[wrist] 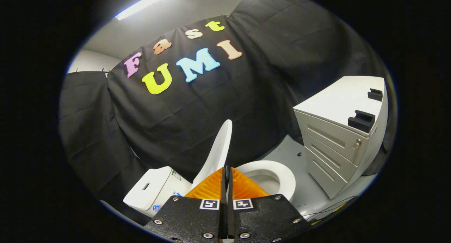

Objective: Open the toilet lid.

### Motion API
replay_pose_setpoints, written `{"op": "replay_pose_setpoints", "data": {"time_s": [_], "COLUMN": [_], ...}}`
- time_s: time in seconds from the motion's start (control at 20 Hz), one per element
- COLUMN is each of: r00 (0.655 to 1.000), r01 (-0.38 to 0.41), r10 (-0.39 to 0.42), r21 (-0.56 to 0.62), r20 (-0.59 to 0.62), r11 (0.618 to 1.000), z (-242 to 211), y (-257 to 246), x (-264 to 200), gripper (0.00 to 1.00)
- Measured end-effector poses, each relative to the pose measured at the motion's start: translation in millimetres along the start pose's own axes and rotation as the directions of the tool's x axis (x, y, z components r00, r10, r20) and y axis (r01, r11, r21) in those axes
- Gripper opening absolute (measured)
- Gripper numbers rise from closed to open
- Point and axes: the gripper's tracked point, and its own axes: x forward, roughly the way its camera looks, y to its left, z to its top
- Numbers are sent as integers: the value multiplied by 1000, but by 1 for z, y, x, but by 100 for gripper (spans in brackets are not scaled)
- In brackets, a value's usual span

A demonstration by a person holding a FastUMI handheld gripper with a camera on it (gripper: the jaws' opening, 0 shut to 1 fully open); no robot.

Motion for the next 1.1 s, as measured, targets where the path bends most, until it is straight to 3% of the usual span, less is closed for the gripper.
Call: {"op": "replay_pose_setpoints", "data": {"time_s": [0.65,1.1], "r00": [984,951], "r01": [-123,-222], "r10": [141,277], "r21": [-163,-313], "r20": [107,141], "r11": [979,923], "z": [25,20], "y": [106,194], "x": [-8,-17], "gripper": [0,0]}}
